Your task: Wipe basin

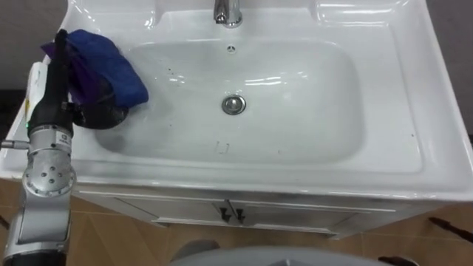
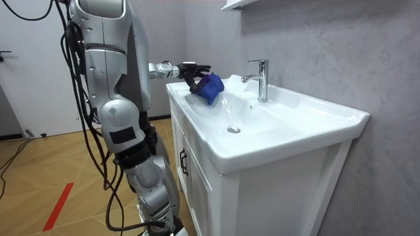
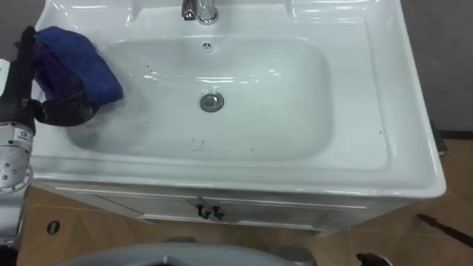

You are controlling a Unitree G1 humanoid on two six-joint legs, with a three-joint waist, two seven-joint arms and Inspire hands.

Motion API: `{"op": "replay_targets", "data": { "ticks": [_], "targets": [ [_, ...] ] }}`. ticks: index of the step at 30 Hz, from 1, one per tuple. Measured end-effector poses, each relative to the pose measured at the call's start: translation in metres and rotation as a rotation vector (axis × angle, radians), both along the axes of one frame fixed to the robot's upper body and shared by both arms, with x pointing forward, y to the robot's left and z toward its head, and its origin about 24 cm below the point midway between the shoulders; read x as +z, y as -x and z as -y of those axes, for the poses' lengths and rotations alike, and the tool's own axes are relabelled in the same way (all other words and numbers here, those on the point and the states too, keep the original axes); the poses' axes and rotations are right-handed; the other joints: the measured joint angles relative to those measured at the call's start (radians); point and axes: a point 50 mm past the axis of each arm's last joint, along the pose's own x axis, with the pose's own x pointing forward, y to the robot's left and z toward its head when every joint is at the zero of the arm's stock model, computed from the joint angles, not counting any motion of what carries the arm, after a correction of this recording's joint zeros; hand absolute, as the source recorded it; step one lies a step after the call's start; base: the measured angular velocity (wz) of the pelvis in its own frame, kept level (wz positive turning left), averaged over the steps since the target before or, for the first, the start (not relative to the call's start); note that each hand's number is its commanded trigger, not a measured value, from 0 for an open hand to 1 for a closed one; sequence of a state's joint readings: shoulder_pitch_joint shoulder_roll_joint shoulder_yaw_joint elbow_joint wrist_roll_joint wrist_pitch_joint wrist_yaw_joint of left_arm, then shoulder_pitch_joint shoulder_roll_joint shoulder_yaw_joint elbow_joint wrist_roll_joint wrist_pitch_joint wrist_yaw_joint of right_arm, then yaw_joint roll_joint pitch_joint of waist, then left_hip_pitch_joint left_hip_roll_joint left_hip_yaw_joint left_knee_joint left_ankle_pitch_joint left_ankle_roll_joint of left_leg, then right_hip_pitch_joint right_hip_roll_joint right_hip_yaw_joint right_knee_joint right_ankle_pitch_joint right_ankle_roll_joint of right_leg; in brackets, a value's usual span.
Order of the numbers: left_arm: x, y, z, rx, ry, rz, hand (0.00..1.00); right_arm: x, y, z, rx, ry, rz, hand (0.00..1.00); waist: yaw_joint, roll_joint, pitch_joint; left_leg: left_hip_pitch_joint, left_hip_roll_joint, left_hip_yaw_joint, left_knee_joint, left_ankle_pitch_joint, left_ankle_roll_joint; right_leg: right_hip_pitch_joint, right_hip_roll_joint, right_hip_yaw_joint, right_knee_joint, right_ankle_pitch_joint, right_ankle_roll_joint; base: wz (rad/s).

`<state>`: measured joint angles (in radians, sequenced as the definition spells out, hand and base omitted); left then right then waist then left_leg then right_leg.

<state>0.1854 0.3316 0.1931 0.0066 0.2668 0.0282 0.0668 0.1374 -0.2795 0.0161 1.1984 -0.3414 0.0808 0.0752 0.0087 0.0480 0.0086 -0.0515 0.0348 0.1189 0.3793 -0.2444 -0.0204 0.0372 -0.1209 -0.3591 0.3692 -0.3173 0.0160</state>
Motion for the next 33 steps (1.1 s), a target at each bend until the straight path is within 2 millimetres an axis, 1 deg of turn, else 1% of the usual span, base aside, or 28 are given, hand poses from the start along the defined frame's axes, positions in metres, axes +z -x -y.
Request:
{"op": "replay_targets", "data": {
  "ticks": [2, 5, 12, 15, 16, 17, 18, 20, 22, 25, 29, 30, 33],
  "targets": [
    [0.000, 0.000, 0.000, -0.005, 0.002, -0.003, 0.00, 0.000, 0.000, 0.000, 0.000, 0.001, 0.001, 0.00, 0.000, 0.002, 0.0032, 0.004, 0.000, 0.003, 0.000, 0.000, 0.000, -0.001, -0.001, 0.002, 0.006, 0.000, 0.000, -0.05],
    [0.001, -0.002, 0.001, -0.007, 0.001, 0.003, 0.00, 0.000, 0.000, 0.000, 0.001, 0.001, -0.002, 0.00, 0.001, 0.003, 0.0050, 0.007, 0.000, 0.005, -0.004, 0.000, 0.000, -0.003, -0.001, 0.011, 0.008, -0.001, 0.001, -0.03],
    [0.005, -0.006, 0.001, -0.003, -0.011, 0.025, 0.00, -0.001, 0.003, -0.001, -0.004, 0.001, -0.012, 0.00, 0.004, 0.002, 0.0041, 0.011, 0.000, 0.011, -0.007, 0.000, 0.000, -0.002, 0.000, 0.014, 0.007, -0.001, 0.001, -0.01],
    [0.010, -0.007, -0.004, 0.024, -0.021, 0.050, 0.00, -0.001, 0.004, -0.002, -0.004, 0.002, -0.013, 0.00, 0.004, -0.001, 0.0027, 0.009, 0.000, 0.011, -0.007, 0.000, 0.000, -0.003, 0.002, 0.014, 0.005, -0.001, 0.001, 0.00],
    [0.014, -0.007, -0.007, 0.042, -0.026, 0.069, 0.00, -0.001, 0.005, -0.003, -0.005, 0.002, -0.015, 0.00, 0.003, -0.003, 0.0007, 0.009, 0.000, 0.011, -0.007, 0.000, 0.000, -0.002, 0.002, 0.014, 0.002, -0.001, 0.001, 0.00],
    [0.019, -0.007, -0.009, 0.059, -0.035, 0.099, 0.00, -0.002, 0.009, -0.003, -0.009, 0.001, -0.025, 0.00, 0.003, -0.006, -0.0035, 0.008, 0.001, 0.011, -0.007, 0.000, 0.000, -0.001, 0.003, 0.014, -0.002, -0.001, 0.001, 0.00],
    [0.023, -0.007, -0.009, 0.064, -0.040, 0.117, 0.00, -0.002, 0.010, -0.004, -0.009, 0.000, -0.025, 0.00, 0.004, -0.008, -0.0049, 0.008, 0.001, 0.011, -0.007, 0.000, 0.000, -0.001, 0.004, 0.015, -0.003, -0.001, 0.001, 0.00],
    [0.037, -0.009, -0.011, 0.093, -0.069, 0.190, 0.00, -0.002, 0.012, -0.005, -0.015, -0.003, -0.029, 0.00, 0.016, -0.013, -0.0071, 0.008, 0.000, 0.011, -0.006, 0.000, 0.000, 0.000, 0.003, 0.015, -0.004, -0.001, 0.001, 0.00],
    [0.044, -0.012, -0.012, 0.115, -0.097, 0.232, 0.00, -0.002, 0.016, -0.004, -0.022, -0.002, -0.041, 0.00, 0.025, -0.012, -0.0075, 0.009, 0.001, 0.010, -0.006, 0.000, 0.000, 0.002, 0.005, 0.016, -0.007, 0.001, 0.001, 0.00],
    [0.053, -0.012, -0.015, 0.145, -0.134, 0.280, 0.00, -0.002, 0.019, -0.004, -0.035, 0.001, -0.047, 0.00, 0.026, -0.009, -0.0073, 0.012, 0.002, 0.010, -0.006, 0.000, 0.000, 0.006, 0.006, 0.016, -0.009, 0.001, 0.001, 0.00],
    [0.056, -0.011, -0.017, 0.189, -0.209, 0.297, 0.00, -0.003, 0.023, -0.005, -0.049, -0.002, -0.062, 0.00, 0.026, -0.002, -0.0044, 0.023, 0.002, 0.000, -0.006, 0.000, 0.000, 0.027, 0.011, 0.014, -0.025, 0.003, 0.001, 0.03],
    [0.057, -0.011, -0.018, 0.197, -0.222, 0.300, 0.00, -0.003, 0.024, -0.005, -0.054, -0.003, -0.063, 0.00, 0.026, -0.001, -0.0025, 0.027, 0.003, 0.000, -0.006, 0.000, 0.000, 0.033, 0.012, 0.014, -0.028, 0.003, 0.001, 0.00],
    [0.060, -0.008, -0.023, 0.250, -0.266, 0.326, 0.00, -0.003, 0.025, -0.005, -0.059, 0.000, -0.070, 0.00, 0.028, 0.003, -0.0014, 0.031, 0.005, 0.000, -0.006, 0.000, 0.000, 0.034, 0.015, 0.016, -0.027, 0.004, -0.001, -0.03]
  ]
}}
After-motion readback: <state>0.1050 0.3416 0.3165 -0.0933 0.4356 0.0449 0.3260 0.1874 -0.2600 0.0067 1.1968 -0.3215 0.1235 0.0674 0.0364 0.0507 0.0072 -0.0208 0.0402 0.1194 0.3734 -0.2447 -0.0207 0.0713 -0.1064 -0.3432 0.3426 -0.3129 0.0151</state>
